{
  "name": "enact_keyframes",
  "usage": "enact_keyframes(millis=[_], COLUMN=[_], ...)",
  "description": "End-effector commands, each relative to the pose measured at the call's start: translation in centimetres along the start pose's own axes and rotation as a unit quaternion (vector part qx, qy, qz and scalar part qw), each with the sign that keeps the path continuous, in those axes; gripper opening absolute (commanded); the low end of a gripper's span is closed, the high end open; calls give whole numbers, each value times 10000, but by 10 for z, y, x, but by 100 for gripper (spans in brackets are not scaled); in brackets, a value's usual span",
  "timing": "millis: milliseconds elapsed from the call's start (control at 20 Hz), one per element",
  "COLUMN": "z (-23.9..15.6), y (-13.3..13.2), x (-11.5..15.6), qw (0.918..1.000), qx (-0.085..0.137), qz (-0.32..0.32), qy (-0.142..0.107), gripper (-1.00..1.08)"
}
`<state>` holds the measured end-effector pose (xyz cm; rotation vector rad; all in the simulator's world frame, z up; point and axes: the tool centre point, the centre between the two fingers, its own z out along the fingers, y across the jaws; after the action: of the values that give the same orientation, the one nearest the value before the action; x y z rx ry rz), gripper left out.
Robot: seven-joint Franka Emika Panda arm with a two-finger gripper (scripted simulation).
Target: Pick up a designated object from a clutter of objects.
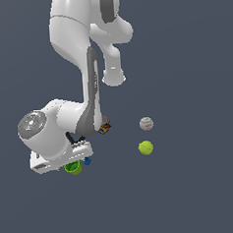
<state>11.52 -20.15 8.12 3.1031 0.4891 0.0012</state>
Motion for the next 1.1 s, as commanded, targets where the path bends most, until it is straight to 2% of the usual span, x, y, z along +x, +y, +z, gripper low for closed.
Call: enact_keyframes(millis=[0,250,500,550,1000,1050], z=[13,36,39,39,39,4], y=[0,0,0,0,0,4], x=[-1,-1,0,0,0,20], qw=[10000,10000,10000,10000,10000,9996], qx=[3,2,1,1,1,-135], qz=[-3,-10,-12,-12,-12,-61], qy=[-6,-4,-4,-4,-4,251], gripper=[100,100,100,-100,-100,-100])
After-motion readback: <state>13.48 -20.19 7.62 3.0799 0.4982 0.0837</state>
